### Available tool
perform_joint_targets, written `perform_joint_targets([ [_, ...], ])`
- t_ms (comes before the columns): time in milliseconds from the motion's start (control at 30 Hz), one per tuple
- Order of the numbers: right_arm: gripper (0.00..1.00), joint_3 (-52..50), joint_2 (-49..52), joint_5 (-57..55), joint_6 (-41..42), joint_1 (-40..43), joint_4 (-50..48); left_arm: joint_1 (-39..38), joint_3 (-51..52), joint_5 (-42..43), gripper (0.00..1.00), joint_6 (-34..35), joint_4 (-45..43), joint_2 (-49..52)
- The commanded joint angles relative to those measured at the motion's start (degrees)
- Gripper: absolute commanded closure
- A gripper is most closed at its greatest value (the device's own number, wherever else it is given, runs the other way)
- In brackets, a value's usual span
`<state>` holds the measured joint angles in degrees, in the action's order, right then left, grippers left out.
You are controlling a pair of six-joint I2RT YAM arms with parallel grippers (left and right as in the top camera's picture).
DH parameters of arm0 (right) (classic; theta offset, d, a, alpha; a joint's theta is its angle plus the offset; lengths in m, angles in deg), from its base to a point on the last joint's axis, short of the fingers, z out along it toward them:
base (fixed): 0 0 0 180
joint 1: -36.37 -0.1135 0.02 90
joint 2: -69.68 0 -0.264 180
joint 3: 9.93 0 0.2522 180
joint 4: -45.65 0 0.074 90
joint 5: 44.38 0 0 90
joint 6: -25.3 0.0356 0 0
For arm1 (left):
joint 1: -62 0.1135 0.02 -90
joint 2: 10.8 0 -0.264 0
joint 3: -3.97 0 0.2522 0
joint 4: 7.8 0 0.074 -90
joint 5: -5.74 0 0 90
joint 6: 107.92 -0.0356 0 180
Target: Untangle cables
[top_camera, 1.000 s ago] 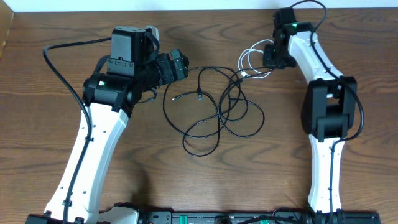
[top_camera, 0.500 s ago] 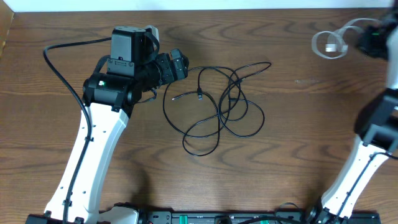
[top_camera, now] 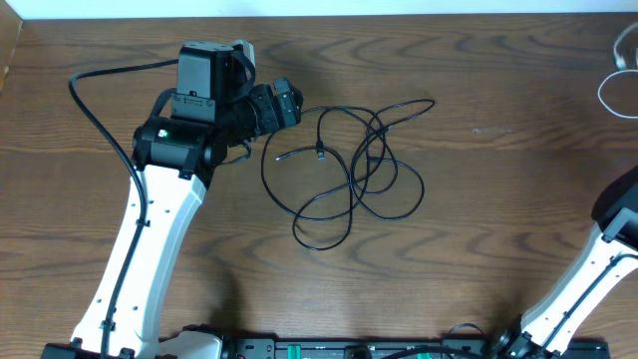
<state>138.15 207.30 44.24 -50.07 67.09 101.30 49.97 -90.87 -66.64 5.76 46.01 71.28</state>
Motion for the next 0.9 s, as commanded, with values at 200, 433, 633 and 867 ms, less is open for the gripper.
perform_joint_targets([
  [200,0.01,0.9,-3.3,1.0,-0.2,-1.3,14.0,0.1,-0.5,-0.8,0.05,-1.2,0.0,-0.4],
  [433,0.01,0.9,-10.5,17.2,-9.4,-5.2,24.6,-1.9,-0.2,4.9,0.05,-7.0,-0.1,3.5],
  [633,0.01,0.9,-11.7,20.2,-13.5,-11.5,30.5,-6.6,-0.2,7.4,0.05,-14.5,-0.5,9.7],
  [867,0.01,0.9,-11.7,20.0,-15.1,-16.2,31.5,-10.6,-0.2,7.4,0.09,-15.5,-7.6,21.7],
])
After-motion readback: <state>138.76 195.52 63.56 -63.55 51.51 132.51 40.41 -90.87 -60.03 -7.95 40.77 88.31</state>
